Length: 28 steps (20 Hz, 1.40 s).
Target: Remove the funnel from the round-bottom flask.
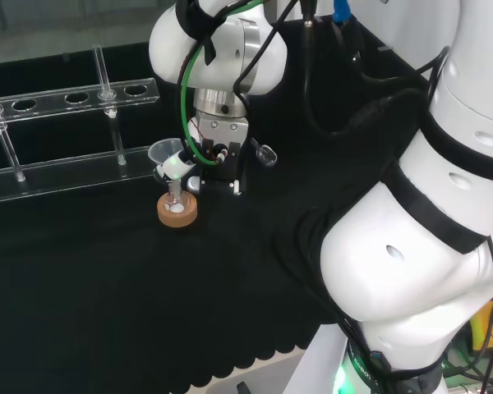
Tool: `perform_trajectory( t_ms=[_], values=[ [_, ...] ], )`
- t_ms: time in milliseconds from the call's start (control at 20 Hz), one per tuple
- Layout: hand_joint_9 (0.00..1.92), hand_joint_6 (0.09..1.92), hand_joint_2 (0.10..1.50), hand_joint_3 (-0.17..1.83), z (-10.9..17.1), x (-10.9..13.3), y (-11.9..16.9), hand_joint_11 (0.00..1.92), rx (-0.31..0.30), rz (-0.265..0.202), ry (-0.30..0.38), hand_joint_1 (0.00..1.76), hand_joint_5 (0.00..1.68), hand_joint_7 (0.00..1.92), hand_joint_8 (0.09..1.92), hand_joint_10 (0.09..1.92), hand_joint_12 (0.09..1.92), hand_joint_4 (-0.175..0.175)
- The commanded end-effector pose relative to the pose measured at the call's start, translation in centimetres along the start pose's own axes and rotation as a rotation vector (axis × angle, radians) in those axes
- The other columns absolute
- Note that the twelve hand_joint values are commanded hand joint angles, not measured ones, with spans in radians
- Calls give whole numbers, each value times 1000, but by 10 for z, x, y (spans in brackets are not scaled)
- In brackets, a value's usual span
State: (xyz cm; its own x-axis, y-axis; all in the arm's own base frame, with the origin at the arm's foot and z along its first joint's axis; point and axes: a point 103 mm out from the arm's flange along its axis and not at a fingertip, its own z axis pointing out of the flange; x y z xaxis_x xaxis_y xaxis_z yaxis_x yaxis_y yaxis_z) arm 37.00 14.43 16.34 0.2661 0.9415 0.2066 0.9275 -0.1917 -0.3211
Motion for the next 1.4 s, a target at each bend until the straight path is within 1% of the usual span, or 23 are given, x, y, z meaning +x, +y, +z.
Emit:
perform_trajectory(
  t_ms=[50, 400, 700, 1050, 1400],
  values=[
    [435, 87, 603, 511, -1, 0, -1, 0, -7, 1, 1, 770, 557, 712, 624, 738, 1460, -9],
    [448, 87, 601, 525, -4, 0, -1, 0, -27, 4, 8, 777, 563, 715, 625, 717, 1468, -8],
    [454, 87, 602, 531, -8, 1, -2, 0, -30, 1, 3, 781, 566, 718, 628, 714, 1470, -8],
    [467, 87, 601, 542, -16, 2, -2, 0, -49, -3, -5, 787, 571, 725, 632, 709, 1477, -8],
    [482, 87, 592, 565, -22, 2, -4, 0, -71, 3, 11, 790, 578, 729, 636, 695, 1498, -10]
  ],
)
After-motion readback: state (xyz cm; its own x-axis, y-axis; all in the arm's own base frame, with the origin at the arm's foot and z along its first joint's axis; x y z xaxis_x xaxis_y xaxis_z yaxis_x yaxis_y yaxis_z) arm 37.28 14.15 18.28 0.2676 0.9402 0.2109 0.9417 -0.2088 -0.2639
